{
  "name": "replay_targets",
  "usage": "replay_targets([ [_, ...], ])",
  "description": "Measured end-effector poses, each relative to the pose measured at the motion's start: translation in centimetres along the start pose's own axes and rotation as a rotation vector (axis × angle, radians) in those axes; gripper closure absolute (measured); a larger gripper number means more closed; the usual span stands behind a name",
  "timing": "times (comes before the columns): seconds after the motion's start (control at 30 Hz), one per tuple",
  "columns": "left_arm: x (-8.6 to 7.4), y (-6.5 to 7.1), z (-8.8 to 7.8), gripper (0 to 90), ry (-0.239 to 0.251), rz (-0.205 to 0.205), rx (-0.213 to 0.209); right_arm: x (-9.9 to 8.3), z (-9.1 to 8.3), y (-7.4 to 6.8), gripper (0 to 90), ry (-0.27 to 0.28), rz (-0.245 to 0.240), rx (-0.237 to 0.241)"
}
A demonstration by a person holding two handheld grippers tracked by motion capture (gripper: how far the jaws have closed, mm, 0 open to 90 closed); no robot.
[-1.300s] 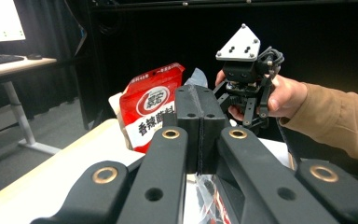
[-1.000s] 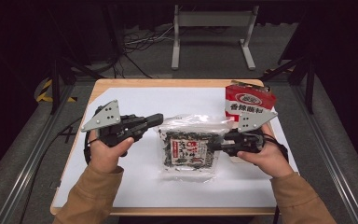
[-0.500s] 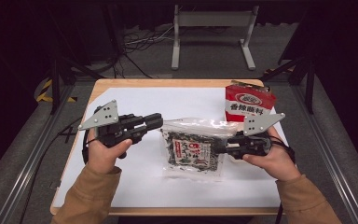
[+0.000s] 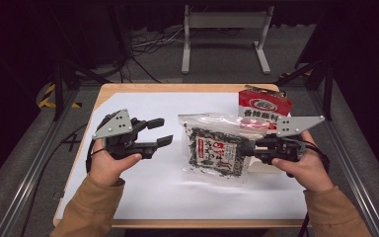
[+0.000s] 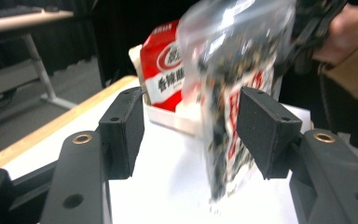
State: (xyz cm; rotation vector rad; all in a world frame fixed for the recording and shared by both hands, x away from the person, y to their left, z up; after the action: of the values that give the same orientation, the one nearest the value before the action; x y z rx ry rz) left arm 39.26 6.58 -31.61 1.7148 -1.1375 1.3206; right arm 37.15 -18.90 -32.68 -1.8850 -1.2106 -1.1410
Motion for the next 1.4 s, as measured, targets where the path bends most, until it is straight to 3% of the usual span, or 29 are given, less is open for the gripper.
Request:
replay_targets([
  [0.23,-1.7,-0.9,-0.2,37.8,-0.055,-0.025,0.027,1.1,-1.8,0.7,76.9,0.029,0.027,-0.047],
  [0.63,-4.0,-2.5,-0.6,31.7,-0.108,-0.084,0.063,2.3,-3.6,1.5,76.8,0.065,0.086,-0.062],
  [0.83,-4.9,-3.3,-0.6,28.5,-0.135,-0.088,0.087,2.7,-4.3,2.0,76.8,0.061,0.081,-0.097],
  [0.93,-5.6,-4.3,-0.7,26.3,-0.160,-0.065,0.132,3.1,-4.8,2.1,76.8,0.076,0.074,-0.102],
  [0.97,-5.9,-5.0,-1.0,25.2,-0.170,-0.061,0.166,3.2,-5.0,2.1,76.8,0.079,0.069,-0.108],
  [1.0,-6.1,-5.3,-1.1,23.8,-0.173,-0.071,0.171,3.4,-5.2,2.2,76.8,0.084,0.060,-0.121],
  [1.17,-7.0,-6.2,-1.5,22.8,-0.170,-0.113,0.175,3.8,-6.1,2.6,76.9,0.090,0.034,-0.165],
  [1.4,-7.5,-6.6,-1.5,22.7,-0.175,-0.119,0.180,4.1,-7.3,3.1,76.9,0.116,0.038,-0.194],
])
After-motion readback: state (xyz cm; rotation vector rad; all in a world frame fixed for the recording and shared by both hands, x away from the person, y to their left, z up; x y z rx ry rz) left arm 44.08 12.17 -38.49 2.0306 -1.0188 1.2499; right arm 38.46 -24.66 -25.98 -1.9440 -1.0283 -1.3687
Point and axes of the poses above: each handheld gripper's, and its own axes: z roughly forward along the jaws, x roughly out of its top, y roughly to its right, the point moved 9 cm from there along z, roughly forward along the jaws, and after that the axes turned 2 degrees about -x, right-handed, at the moved point
